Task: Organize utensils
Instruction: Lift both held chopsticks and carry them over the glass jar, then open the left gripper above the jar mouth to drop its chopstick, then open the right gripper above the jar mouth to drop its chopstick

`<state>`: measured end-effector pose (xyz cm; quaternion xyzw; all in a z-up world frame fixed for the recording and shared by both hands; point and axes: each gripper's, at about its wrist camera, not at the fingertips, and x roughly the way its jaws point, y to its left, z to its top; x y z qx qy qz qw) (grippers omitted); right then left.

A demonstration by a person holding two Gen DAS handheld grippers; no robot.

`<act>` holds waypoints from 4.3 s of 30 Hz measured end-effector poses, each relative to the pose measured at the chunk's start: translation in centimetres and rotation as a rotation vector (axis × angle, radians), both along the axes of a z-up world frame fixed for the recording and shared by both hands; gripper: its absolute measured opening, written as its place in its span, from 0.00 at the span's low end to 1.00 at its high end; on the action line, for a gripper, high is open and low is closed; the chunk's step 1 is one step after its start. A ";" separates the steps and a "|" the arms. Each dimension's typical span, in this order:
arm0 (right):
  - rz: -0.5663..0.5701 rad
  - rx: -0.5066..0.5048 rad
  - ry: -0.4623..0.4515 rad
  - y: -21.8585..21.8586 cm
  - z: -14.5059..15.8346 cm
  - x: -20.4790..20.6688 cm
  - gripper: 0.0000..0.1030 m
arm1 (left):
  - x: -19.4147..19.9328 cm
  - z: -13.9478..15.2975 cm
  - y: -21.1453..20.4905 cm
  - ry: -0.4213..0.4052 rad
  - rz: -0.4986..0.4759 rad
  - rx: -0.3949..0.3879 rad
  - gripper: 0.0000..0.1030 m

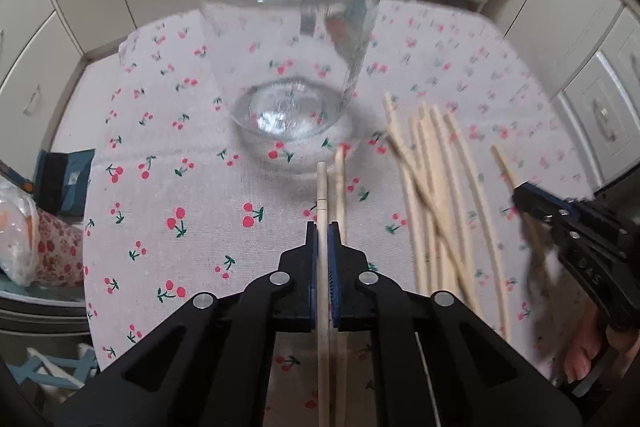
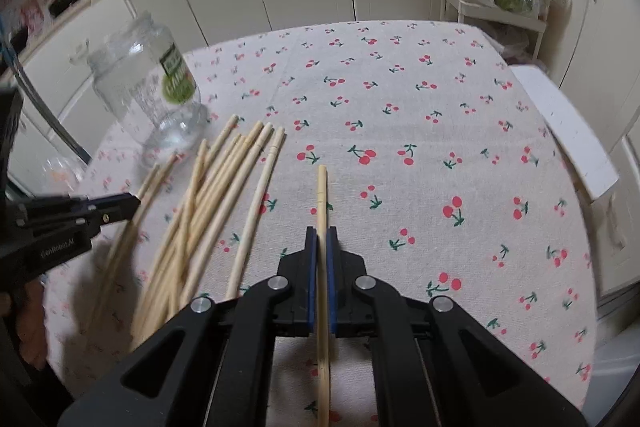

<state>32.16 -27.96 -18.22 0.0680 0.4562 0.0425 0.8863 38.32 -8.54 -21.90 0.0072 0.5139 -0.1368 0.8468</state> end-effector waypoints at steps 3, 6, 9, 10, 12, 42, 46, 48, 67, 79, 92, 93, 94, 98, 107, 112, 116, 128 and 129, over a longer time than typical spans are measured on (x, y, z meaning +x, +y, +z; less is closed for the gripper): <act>0.002 0.062 -0.059 -0.1 1.1 -0.4 0.05 | -1.0 1.6 1.1 -0.065 0.011 -0.088 0.05; 0.003 0.114 -0.125 0.0 2.3 -1.0 0.05 | -2.2 4.0 2.2 -0.167 0.014 -0.162 0.05; -0.005 0.143 -0.154 0.0 2.9 -1.3 0.05 | -2.9 6.8 3.8 -0.283 0.024 -0.242 0.05; -0.006 0.161 -0.166 0.0 3.1 -1.4 0.05 | -3.0 7.9 4.4 -0.330 0.033 -0.274 0.05; -0.016 0.198 -0.212 0.1 4.1 -1.7 0.05 | -2.8 9.8 5.4 -0.403 0.060 -0.318 0.05; -0.035 0.292 -0.480 3.2 10.1 4.5 0.05 | 8.1 14.1 5.1 -0.808 0.257 -0.379 0.05; -0.030 0.299 -0.482 3.6 10.3 5.0 0.05 | 8.4 13.5 5.3 -0.807 0.271 -0.381 0.05; -0.027 0.300 -0.478 3.7 10.3 5.1 0.05 | 8.6 13.7 5.6 -0.810 0.278 -0.395 0.05; -0.015 0.342 -0.505 4.0 10.9 5.1 0.05 | 6.5 10.9 3.5 -0.717 0.160 -0.295 0.05; -0.069 0.511 -0.650 5.3 14.0 8.7 0.05 | 0.3 10.1 7.3 -0.668 0.190 -0.261 0.49; -0.088 0.465 -0.692 8.9 13.4 13.4 0.05 | -0.9 7.1 14.3 -0.606 0.387 -0.391 0.57; -0.083 0.455 -0.693 9.2 13.2 13.4 0.05 | -1.0 7.0 14.4 -0.606 0.386 -0.395 0.57; -0.080 0.440 -0.695 9.4 13.1 13.2 0.05 | -1.1 7.0 14.5 -0.608 0.384 -0.398 0.57; -0.066 0.380 -0.697 10.5 12.9 13.1 0.05 | -1.0 6.8 14.8 -0.607 0.381 -0.419 0.58; -0.036 0.299 -0.693 11.3 11.8 12.8 0.05 | -0.7 6.6 14.7 -0.587 0.386 -0.440 0.58; -0.013 0.269 -0.689 11.4 11.2 11.7 0.05 | -0.7 6.5 14.8 -0.586 0.391 -0.442 0.58; 0.013 0.247 -0.673 11.5 11.0 10.9 0.06 | -0.7 6.5 14.8 -0.586 0.393 -0.438 0.59; 0.041 0.214 -0.609 10.4 11.2 7.3 0.25 | -2.7 6.9 13.7 -0.572 0.376 -0.405 0.67; 0.037 0.219 -0.606 9.9 11.4 6.7 0.25 | -3.1 6.9 13.5 -0.564 0.373 -0.403 0.68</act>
